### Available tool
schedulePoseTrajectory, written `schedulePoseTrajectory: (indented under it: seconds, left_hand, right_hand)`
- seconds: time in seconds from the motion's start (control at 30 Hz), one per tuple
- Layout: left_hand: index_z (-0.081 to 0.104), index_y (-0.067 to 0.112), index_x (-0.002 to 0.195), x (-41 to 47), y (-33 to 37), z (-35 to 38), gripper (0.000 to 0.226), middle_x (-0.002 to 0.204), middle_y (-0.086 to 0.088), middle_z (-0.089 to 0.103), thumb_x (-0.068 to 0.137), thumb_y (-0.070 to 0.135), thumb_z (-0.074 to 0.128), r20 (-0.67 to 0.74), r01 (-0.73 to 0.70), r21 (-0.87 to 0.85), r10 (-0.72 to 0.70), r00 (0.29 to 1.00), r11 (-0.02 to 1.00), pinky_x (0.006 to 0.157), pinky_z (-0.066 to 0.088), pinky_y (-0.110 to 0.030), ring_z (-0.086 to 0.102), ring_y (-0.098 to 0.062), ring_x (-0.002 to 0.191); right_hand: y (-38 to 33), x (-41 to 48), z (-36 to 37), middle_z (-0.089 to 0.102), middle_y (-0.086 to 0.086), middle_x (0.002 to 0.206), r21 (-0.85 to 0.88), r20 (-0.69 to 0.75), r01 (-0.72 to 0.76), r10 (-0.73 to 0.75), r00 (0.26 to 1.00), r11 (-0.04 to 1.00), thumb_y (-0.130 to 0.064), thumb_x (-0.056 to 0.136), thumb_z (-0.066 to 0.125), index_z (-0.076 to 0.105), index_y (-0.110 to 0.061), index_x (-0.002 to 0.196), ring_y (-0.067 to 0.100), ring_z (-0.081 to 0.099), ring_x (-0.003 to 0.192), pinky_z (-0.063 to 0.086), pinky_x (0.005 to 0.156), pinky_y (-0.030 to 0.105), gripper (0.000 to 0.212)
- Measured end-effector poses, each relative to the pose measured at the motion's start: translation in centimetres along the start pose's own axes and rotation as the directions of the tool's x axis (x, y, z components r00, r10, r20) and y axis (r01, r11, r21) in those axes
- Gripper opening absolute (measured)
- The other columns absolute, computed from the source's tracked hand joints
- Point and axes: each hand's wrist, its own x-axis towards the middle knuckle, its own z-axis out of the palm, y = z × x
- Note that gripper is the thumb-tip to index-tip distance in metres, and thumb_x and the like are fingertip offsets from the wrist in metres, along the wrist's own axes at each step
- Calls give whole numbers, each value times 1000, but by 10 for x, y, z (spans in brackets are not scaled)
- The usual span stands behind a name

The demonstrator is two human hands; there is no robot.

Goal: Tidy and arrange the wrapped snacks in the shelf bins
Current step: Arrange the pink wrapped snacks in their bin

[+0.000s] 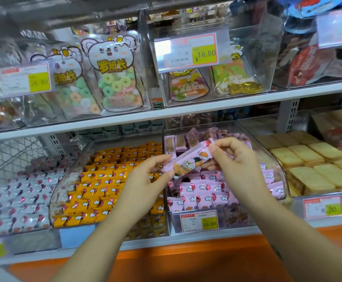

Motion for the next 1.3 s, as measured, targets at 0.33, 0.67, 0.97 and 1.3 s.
schedulePoseTrajectory:
  seconds: [0.33,0.67,0.97,1.3]
  left_hand:
    - [63,36,109,0,-5,-7,22,101,30,60,88,31,63,-21,-5,143,8,1000,990,79,38,0,51,18,96]
    - [51,38,124,-2,-1,-8,39,112,29,51,87,31,63,13,-65,178,64,998,982,76,36,0,46,10,108]
    - [31,51,131,10,10,-6,59,115,34,48,87,30,64,107,-164,149,149,983,975,90,36,-1,45,19,107]
    - [28,54,126,3,9,-13,52,131,33,35,93,27,56,112,-233,208,214,970,950,98,23,-2,30,15,123]
  right_hand:
    - [12,11,6,69,-4,95,-148,178,37,-10,984,988,-20,87,64,54,-30,92,11,69,78,53,75,24,15]
    - [11,19,11,67,-3,88,-318,267,89,0,964,944,-23,85,67,54,-31,89,12,62,66,47,64,28,15]
    - [0,16,15,67,-6,88,-377,395,131,31,918,917,-26,81,70,53,-40,92,15,67,67,54,66,29,24]
    - [35,7,21,67,3,106,-830,428,324,146,892,454,-30,93,55,68,-19,107,21,60,99,48,88,36,22]
